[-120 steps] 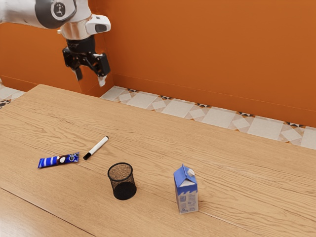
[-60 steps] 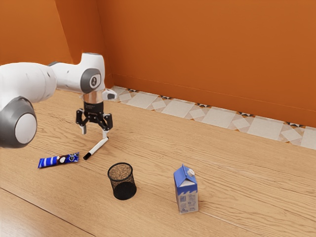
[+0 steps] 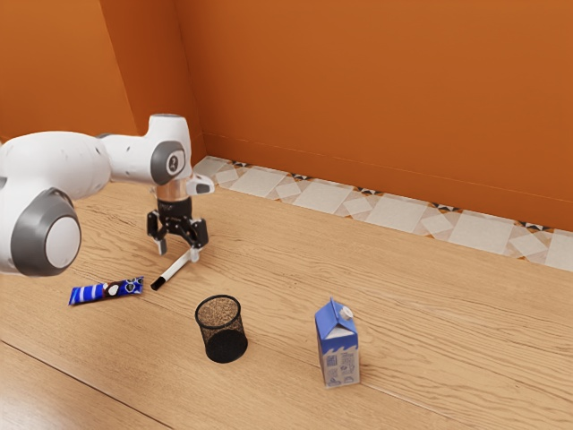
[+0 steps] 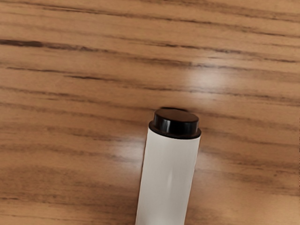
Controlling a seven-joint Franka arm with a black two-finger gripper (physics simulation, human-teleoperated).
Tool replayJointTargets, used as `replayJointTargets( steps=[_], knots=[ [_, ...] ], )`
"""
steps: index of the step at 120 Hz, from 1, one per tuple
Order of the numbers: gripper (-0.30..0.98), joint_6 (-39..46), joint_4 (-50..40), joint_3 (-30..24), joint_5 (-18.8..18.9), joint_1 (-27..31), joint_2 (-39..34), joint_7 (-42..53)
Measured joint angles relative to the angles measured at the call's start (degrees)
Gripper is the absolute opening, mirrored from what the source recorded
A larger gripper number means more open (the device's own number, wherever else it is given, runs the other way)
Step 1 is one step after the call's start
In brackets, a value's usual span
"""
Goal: Put the marker into the pen holder.
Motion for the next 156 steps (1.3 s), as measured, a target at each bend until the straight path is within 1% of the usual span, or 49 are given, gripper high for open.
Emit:
replayJointTargets(
  steps=[4,7,23,37,73,92,100,114,124,145,152,156],
  knots=[
    [0.68,0.24,-0.08,0.00,-0.19,0.01,0.02,0.51],
    [0.65,0.42,-0.15,0.03,-0.29,0.01,0.00,0.88],
    [0.35,1.18,-0.25,0.07,-0.48,0.02,-0.11,2.58],
    [0.19,1.56,-0.39,0.08,-0.55,0.02,-0.13,3.81],
    [-0.02,2.15,-0.87,0.08,-0.60,0.02,-0.13,5.99],
    [-0.07,2.48,-2.31,0.03,0.03,-0.10,-1.85,6.53],
    [-0.09,4.12,-6.28,-0.63,1.06,-0.37,-6.22,6.68],
    [-0.10,10.78,-19.47,-3.26,4.25,-1.32,-19.25,6.73],
    [-0.10,18.19,-29.46,-4.27,5.62,-3.89,-28.06,6.59],
    [-0.10,35.97,-48.11,-8.81,7.78,-6.27,-43.93,5.61],
    [-0.10,41.36,-52.43,-9.77,8.18,-7.50,-47.73,5.11],
    [-0.10,43.88,-54.49,-11.47,8.33,-7.10,-49.65,4.68]
  ],
)
